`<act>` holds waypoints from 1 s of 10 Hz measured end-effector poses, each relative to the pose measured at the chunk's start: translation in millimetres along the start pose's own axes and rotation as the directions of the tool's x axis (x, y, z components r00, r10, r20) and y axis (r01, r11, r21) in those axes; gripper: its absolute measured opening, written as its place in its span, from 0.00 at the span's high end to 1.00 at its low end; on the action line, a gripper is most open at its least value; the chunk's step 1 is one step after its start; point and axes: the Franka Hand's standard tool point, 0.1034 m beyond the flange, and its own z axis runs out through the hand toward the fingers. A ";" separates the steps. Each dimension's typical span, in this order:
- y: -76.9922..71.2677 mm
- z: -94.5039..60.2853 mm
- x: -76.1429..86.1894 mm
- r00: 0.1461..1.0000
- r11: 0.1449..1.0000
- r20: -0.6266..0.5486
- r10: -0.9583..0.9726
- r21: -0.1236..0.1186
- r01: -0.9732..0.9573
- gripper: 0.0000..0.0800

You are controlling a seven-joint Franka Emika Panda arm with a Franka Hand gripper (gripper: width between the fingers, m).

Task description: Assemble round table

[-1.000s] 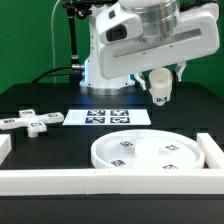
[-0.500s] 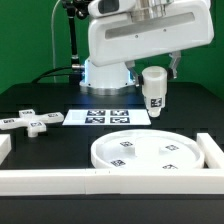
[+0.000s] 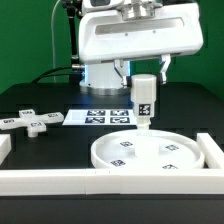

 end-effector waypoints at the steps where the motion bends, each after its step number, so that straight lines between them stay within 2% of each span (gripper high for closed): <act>1: 1.5 -2.4 8.2 1.000 1.000 -0.014 -0.006 -0.001 0.006 0.49; 4: 1.0 3.7 15.1 1.000 1.000 -0.009 -0.003 0.005 0.003 0.49; 10: -0.2 17.2 5.1 1.000 1.000 0.015 -0.003 0.007 0.003 0.49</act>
Offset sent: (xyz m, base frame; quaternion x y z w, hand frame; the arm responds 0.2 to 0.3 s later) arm 0.0161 0.0090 -0.0047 0.0115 0.0007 0.0165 0.9998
